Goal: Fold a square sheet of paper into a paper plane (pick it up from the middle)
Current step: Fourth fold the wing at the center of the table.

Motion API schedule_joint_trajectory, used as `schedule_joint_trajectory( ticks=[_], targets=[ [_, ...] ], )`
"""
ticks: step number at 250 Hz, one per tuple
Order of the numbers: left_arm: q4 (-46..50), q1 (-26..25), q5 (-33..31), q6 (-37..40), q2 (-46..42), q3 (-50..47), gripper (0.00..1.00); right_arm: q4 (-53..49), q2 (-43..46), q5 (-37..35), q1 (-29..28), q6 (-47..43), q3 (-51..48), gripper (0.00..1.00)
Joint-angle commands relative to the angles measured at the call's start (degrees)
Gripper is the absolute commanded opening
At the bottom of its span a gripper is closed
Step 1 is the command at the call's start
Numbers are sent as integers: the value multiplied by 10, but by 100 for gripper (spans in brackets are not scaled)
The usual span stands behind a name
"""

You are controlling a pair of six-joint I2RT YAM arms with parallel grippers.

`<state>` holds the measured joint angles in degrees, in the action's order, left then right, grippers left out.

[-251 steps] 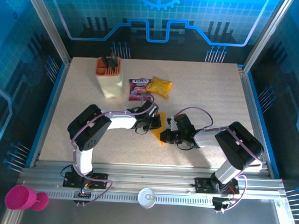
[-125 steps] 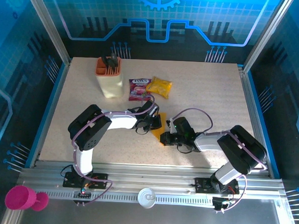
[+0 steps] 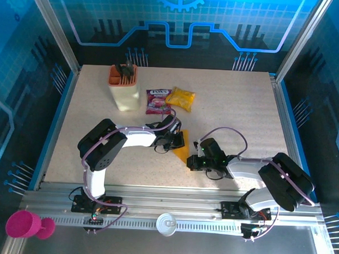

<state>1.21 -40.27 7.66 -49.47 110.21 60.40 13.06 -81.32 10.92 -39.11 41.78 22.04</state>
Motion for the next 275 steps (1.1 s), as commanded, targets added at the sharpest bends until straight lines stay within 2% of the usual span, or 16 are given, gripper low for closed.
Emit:
schedule_joint_trajectory(
  ticks=[1,52,86,151,185,220,275],
  targets=[
    [64,14,-64,0,50,-12,0,-178,-16,18,-18,9,-41,0],
    [63,16,-66,-3,49,-15,0,-185,-25,11,-20,35,-49,0],
    [62,20,-66,-5,50,-17,0,-203,2,-11,-29,69,-66,0],
    [63,22,-64,-7,53,-11,0,-345,163,-77,-43,109,-57,0],
    [63,24,-73,-28,51,-17,0,-398,253,-81,-15,84,-27,0],
    [47,24,-90,-89,31,-51,0,-353,250,-35,22,44,2,0],
    [-1,12,-120,-249,-10,-135,0,-189,129,33,29,44,53,0]
  ],
)
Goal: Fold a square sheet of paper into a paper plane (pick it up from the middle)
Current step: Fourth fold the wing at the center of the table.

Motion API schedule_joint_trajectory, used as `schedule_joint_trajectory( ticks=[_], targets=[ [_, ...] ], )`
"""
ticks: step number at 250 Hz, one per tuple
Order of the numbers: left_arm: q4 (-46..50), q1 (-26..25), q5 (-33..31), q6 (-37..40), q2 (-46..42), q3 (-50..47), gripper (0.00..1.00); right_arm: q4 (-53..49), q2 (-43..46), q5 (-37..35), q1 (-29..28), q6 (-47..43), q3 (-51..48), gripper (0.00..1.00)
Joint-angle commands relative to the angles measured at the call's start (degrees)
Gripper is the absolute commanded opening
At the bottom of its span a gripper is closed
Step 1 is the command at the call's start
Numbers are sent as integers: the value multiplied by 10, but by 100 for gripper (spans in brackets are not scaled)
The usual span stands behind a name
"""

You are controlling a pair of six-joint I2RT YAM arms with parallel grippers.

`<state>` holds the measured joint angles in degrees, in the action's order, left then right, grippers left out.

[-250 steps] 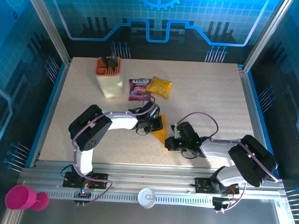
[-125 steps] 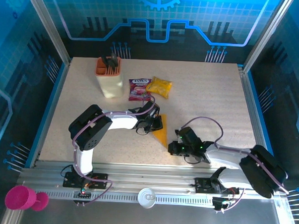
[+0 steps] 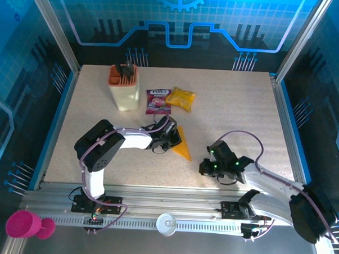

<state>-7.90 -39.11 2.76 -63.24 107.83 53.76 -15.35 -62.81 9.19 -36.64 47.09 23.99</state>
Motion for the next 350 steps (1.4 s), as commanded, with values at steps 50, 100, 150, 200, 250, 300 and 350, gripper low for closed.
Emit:
schedule_joint_trajectory(
  ticks=[50,100,150,200,250,300,350],
  targets=[
    [96,-31,-101,-172,-6,-81,0,187,-168,78,6,-8,89,0],
    [91,-33,-100,-175,-1,-86,0,238,-260,100,16,-8,137,0],
    [81,-33,-94,-176,5,-92,0,248,-323,111,34,-13,178,0],
    [80,-33,-94,-181,9,-92,0,242,-370,114,36,-18,186,0],
    [81,-33,-97,-188,11,-94,0,226,-356,88,36,-22,136,0],
    [81,-32,-100,-193,10,-96,0,204,-330,49,36,-22,86,0],
    [97,-28,-115,-127,-13,-70,0,208,-332,33,39,-16,47,0]
  ],
)
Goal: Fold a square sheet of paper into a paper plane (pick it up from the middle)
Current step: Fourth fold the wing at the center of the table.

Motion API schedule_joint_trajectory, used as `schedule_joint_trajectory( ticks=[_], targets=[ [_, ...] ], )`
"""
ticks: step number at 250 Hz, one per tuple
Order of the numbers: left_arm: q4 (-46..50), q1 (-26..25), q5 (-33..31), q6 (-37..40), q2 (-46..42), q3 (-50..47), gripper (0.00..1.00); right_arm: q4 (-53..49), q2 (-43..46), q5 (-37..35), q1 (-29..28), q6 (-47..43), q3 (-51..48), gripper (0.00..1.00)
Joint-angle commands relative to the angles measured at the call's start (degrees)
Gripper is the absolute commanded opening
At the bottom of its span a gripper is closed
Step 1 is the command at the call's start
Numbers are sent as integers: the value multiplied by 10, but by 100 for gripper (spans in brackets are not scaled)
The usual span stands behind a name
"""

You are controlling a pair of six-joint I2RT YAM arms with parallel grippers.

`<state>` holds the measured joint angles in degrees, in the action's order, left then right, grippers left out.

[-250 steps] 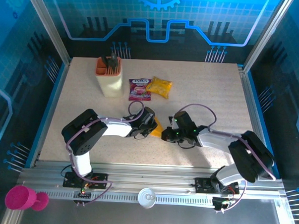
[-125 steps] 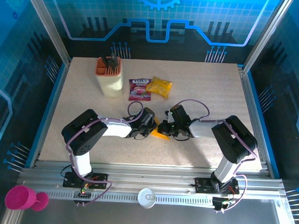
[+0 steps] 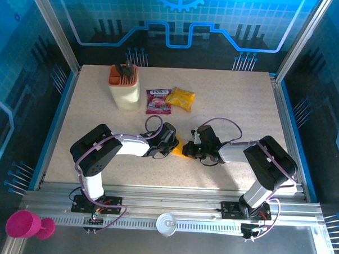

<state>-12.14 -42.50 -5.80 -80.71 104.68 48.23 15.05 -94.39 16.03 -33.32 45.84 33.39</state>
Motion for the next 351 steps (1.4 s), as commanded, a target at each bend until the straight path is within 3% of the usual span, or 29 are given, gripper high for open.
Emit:
schedule_joint_trajectory(
  ticks=[1,37,61,187,242,351],
  targets=[
    [140,6,-30,50,18,-14,0,-96,-16,-36,5,-4,-48,0],
    [119,9,4,146,-3,14,0,-67,-35,-28,12,6,-67,0],
    [117,3,29,168,-20,21,0,-52,-42,-24,14,12,-75,0],
    [45,-34,42,135,-25,8,0,-36,-54,-22,15,18,-92,0],
    [74,-35,25,101,-7,5,0,-50,-67,-24,14,13,-87,0],
    [116,42,-7,107,-28,-48,0,-77,-110,-54,12,4,-86,0]
  ],
)
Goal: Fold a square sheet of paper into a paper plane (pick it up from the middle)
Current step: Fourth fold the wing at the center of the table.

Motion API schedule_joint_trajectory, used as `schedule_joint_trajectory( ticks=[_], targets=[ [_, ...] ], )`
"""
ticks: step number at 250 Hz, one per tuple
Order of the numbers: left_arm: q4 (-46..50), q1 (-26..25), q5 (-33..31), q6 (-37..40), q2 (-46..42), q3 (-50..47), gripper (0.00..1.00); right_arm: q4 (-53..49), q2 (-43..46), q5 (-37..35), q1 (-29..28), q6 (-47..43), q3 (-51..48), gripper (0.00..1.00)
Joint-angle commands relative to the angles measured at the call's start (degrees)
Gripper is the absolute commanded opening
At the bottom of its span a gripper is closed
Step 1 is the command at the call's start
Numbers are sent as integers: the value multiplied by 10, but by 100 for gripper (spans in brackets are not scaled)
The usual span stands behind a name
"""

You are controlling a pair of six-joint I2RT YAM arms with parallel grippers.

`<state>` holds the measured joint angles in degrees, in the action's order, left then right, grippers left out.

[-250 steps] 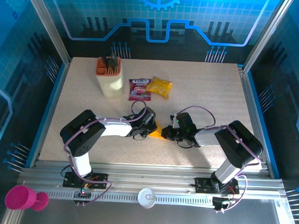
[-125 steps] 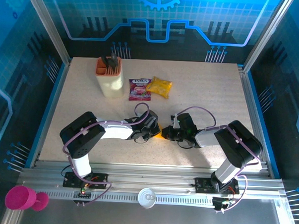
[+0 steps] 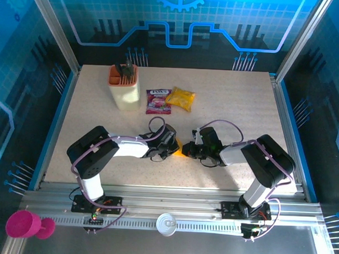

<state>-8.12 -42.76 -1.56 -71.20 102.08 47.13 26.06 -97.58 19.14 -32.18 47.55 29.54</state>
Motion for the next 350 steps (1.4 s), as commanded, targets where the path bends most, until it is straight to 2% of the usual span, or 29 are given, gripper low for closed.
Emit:
schedule_joint_trajectory(
  ticks=[1,87,130,156,181,217,270,302,350],
  targets=[
    [76,45,-49,13,-2,-37,0,-188,-79,-85,0,-13,-48,0],
    [83,164,-59,44,-17,-80,0,-187,-94,-90,0,-7,-50,0],
    [83,241,-63,43,-54,-107,0,-196,-86,-91,0,-9,-49,0],
    [95,260,-59,66,-90,-103,0,-202,-81,-89,0,-12,-46,0],
    [118,240,-54,116,-133,-75,0,-207,-76,-86,-1,-13,-42,0],
    [140,162,-41,160,-158,-27,0,-212,-72,-84,-1,-16,-39,0],
    [60,64,0,134,-88,4,0,-213,-74,-81,-3,-18,-31,0],
    [31,42,4,117,-28,16,0,-212,-74,-78,-5,-18,-28,0],
    [38,42,-7,98,23,4,0,-202,-60,-65,-6,-22,-32,0]
  ],
)
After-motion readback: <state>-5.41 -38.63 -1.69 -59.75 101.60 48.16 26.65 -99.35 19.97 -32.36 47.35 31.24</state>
